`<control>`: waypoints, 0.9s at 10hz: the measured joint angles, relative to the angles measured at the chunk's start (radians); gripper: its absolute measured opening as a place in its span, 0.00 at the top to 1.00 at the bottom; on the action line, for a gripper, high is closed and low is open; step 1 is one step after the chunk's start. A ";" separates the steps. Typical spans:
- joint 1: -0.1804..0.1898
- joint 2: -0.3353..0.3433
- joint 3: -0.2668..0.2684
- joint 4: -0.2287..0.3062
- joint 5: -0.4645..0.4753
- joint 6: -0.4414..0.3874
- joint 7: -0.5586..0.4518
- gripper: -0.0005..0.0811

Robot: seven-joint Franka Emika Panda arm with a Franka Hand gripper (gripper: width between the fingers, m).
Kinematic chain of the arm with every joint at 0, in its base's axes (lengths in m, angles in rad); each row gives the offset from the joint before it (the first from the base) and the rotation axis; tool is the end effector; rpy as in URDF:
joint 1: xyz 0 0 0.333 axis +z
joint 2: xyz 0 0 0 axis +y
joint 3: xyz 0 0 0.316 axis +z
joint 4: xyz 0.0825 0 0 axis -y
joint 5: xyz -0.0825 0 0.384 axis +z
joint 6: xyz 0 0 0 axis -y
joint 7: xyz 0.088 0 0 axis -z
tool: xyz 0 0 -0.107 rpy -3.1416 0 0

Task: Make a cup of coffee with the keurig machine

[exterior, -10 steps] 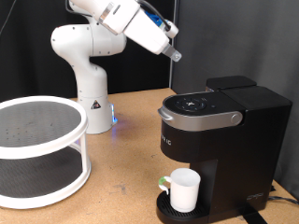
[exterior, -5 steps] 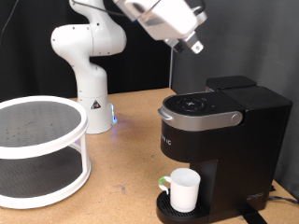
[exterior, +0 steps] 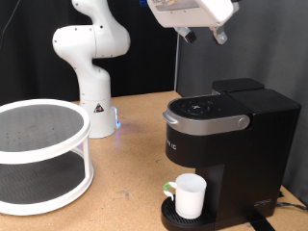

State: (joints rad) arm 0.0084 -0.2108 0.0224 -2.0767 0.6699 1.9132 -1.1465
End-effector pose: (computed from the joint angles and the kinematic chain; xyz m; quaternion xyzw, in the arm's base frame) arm 0.5018 0.0604 0.5383 -0.8431 -0.4388 -0.1833 0.2510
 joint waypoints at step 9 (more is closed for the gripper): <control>0.000 0.064 0.023 0.037 -0.094 0.076 0.052 0.01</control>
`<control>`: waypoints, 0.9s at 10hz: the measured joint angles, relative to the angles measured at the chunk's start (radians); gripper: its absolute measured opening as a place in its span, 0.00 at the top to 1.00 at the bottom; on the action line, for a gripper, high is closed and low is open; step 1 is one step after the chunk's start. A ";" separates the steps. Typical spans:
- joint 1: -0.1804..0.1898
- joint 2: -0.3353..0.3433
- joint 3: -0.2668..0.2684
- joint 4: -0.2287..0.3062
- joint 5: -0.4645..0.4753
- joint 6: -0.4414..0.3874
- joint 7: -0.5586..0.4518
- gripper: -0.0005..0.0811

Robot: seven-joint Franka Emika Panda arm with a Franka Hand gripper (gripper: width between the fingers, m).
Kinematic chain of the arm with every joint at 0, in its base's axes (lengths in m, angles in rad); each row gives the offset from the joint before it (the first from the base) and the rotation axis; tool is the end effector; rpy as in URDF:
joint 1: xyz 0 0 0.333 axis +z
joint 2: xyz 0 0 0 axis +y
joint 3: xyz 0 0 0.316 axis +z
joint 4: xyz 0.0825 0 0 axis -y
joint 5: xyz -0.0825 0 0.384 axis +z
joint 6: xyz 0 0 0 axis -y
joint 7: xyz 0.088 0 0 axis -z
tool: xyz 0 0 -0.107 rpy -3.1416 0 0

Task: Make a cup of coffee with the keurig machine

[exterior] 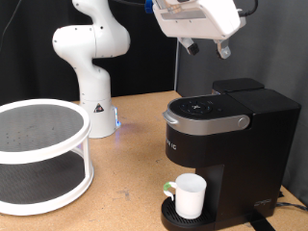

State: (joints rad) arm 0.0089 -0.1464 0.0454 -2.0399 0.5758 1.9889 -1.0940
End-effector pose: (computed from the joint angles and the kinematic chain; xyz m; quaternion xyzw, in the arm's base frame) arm 0.5242 0.0633 0.5252 -0.8608 -0.4342 -0.1699 0.2041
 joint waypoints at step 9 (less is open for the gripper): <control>0.000 -0.001 0.047 -0.034 -0.254 0.056 -0.017 0.01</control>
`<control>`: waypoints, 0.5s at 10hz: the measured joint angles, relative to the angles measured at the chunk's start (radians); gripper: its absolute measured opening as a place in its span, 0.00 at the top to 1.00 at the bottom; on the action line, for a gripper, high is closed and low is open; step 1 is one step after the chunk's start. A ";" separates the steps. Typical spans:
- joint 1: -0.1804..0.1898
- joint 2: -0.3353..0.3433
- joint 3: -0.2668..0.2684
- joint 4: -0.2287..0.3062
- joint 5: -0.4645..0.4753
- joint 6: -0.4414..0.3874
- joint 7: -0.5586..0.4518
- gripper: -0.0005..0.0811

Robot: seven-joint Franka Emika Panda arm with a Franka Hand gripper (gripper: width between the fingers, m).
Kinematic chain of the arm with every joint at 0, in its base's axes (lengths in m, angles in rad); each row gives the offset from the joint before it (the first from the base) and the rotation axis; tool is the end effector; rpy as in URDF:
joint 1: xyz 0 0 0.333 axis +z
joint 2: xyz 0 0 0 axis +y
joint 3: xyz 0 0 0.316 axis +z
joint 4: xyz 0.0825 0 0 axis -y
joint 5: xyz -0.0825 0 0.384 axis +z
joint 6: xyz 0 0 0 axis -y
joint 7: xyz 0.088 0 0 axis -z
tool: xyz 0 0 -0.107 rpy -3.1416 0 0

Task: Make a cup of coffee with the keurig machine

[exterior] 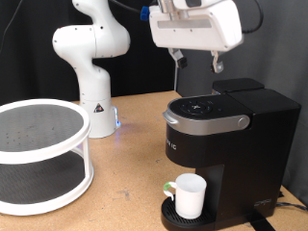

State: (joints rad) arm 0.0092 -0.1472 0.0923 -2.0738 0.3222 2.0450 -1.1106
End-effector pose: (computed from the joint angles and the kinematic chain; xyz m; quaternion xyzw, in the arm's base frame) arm 0.5204 0.0724 0.5075 -0.8475 -0.5085 -0.1190 0.0943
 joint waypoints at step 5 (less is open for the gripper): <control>0.000 0.001 0.008 -0.083 -0.021 0.093 0.000 0.01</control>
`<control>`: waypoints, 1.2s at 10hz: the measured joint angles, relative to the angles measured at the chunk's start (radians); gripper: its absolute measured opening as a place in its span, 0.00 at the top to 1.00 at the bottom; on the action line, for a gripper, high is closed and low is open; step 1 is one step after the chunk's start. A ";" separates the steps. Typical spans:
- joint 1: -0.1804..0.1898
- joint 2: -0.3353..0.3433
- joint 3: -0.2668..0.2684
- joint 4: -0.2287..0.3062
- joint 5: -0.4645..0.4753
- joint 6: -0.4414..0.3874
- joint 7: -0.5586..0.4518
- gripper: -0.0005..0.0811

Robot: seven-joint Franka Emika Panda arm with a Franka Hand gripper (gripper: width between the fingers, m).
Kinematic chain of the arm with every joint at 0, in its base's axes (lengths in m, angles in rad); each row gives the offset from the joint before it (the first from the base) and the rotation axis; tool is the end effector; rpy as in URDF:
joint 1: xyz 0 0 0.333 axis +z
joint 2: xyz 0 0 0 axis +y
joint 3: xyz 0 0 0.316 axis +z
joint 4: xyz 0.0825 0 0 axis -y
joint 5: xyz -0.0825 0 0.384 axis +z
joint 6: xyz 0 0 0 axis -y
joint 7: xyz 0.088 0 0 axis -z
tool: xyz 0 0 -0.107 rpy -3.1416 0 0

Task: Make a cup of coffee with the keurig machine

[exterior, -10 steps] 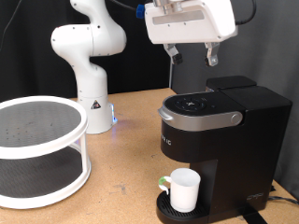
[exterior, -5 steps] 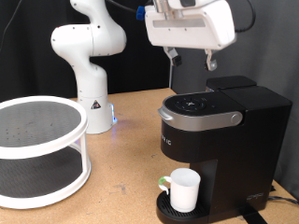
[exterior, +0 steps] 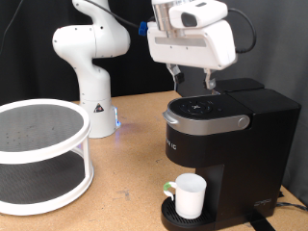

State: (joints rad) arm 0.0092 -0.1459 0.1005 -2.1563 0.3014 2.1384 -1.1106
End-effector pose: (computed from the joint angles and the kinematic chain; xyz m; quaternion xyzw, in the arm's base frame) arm 0.5155 0.0711 0.4752 -0.8509 -0.5064 -0.1153 0.0785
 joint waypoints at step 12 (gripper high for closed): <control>0.000 0.035 0.023 -0.078 0.004 0.138 -0.017 0.99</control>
State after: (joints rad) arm 0.0096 -0.1112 0.1233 -2.2346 0.3052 2.2764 -1.1279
